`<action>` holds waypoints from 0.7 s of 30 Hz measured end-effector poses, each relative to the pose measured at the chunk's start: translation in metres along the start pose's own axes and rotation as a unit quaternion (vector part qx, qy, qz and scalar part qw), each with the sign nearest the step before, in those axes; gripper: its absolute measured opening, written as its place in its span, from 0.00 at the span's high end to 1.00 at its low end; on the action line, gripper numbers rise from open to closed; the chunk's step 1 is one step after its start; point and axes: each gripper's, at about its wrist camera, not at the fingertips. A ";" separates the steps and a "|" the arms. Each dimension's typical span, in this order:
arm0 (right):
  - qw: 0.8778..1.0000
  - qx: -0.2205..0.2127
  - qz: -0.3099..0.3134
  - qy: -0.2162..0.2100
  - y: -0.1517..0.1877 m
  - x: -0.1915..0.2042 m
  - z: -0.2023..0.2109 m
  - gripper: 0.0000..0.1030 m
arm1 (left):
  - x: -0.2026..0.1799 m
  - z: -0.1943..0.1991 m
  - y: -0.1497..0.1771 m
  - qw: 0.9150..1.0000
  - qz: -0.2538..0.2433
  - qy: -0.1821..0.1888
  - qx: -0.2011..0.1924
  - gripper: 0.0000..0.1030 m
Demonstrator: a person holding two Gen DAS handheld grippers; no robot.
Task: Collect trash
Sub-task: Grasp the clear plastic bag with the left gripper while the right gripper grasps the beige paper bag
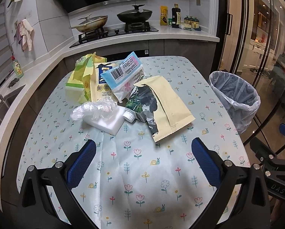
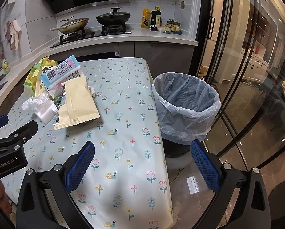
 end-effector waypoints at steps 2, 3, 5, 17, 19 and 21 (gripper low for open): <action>1.000 0.001 0.000 -0.008 -0.003 0.006 -0.004 0.07 | 0.009 -0.004 -0.002 1.000 0.009 -0.003 0.007 0.07; 1.000 0.001 0.000 -0.013 -0.005 0.010 -0.006 0.07 | 0.015 -0.007 -0.004 1.000 0.017 -0.006 0.008 0.07; 1.000 0.001 0.000 -0.022 -0.011 0.017 -0.010 0.07 | 0.029 -0.012 -0.006 0.999 0.036 -0.013 0.011 0.07; 0.995 0.000 0.023 -0.093 -0.059 0.087 -0.057 0.07 | 0.105 -0.044 -0.020 0.994 0.101 -0.037 0.027 0.07; 0.994 0.002 0.027 -0.103 -0.066 0.099 -0.066 0.07 | 0.112 -0.051 -0.021 0.994 0.102 -0.036 0.033 0.07; 0.994 0.003 0.036 -0.107 -0.071 0.112 -0.075 0.07 | 0.119 -0.057 -0.023 0.993 0.107 -0.031 0.039 0.07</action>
Point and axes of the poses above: each gripper's, at about its wrist camera, not at the fingertips, and z roughly against the way its jaws point, x to its left, y to its underside, and after that the axes turned 4 degrees about y, right-handed
